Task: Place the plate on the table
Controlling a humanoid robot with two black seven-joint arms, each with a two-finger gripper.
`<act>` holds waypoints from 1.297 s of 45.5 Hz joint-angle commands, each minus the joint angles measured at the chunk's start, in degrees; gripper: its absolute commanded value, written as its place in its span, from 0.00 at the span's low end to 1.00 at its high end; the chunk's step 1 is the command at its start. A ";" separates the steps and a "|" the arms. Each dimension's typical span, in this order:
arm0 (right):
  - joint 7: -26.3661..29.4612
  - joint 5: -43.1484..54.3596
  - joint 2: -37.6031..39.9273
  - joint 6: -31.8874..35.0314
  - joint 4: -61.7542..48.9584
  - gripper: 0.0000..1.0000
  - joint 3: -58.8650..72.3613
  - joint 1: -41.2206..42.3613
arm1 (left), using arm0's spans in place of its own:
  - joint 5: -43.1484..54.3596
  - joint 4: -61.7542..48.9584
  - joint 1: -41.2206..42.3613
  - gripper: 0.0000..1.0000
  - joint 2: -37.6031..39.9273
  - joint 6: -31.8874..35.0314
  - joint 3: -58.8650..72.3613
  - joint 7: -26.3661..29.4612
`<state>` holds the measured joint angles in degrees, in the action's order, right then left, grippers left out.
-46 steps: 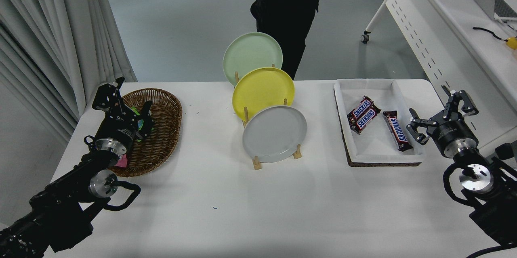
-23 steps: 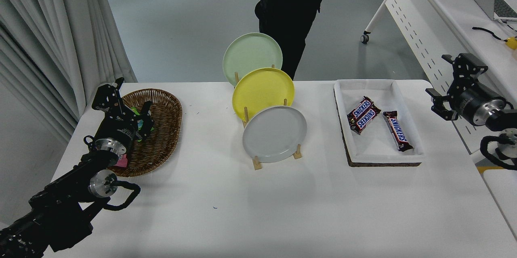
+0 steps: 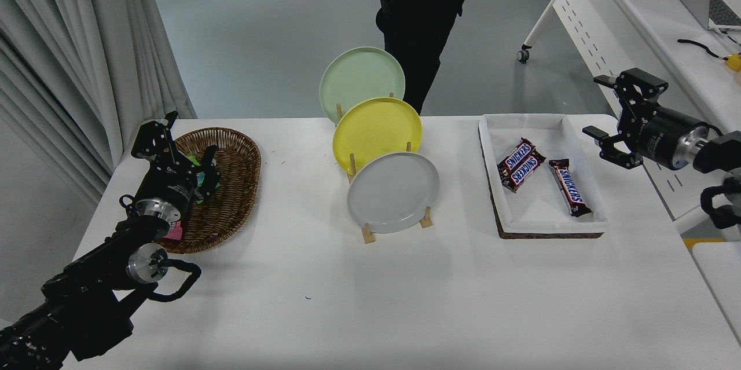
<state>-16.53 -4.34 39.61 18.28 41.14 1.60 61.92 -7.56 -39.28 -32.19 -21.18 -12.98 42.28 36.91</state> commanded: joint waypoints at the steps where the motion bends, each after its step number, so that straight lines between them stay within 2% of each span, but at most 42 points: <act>1: 0.35 -5.06 2.40 -12.56 11.85 1.00 1.12 1.97 | 0.00 0.00 0.02 1.00 0.00 -0.03 0.00 0.00; 13: 0.36 -6.03 4.94 -21.96 26.17 1.00 0.24 1.98 | 0.00 0.00 0.02 1.00 0.00 -0.03 0.00 0.00; 22: 0.36 -2.43 4.24 -27.67 28.90 1.00 -1.34 -3.12 | 0.00 0.00 0.02 1.00 0.00 -0.03 0.00 0.00; 37: 0.62 -4.36 6.52 -33.74 39.71 1.00 -0.55 -2.95 | 0.00 0.00 0.02 1.00 0.00 0.06 0.00 0.00; 52: 0.44 -4.18 9.69 -34.27 44.90 1.00 -1.52 -2.86 | 0.00 0.00 0.02 1.00 0.00 -0.03 0.00 0.00; 59: 0.44 -4.36 9.69 -29.98 46.75 1.00 2.78 0.47 | 0.00 0.00 0.02 1.00 0.00 0.06 0.00 0.00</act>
<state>-16.02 -8.57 48.54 -15.04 84.81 0.77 59.29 -7.56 -39.29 -32.17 -21.18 -12.97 42.28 36.91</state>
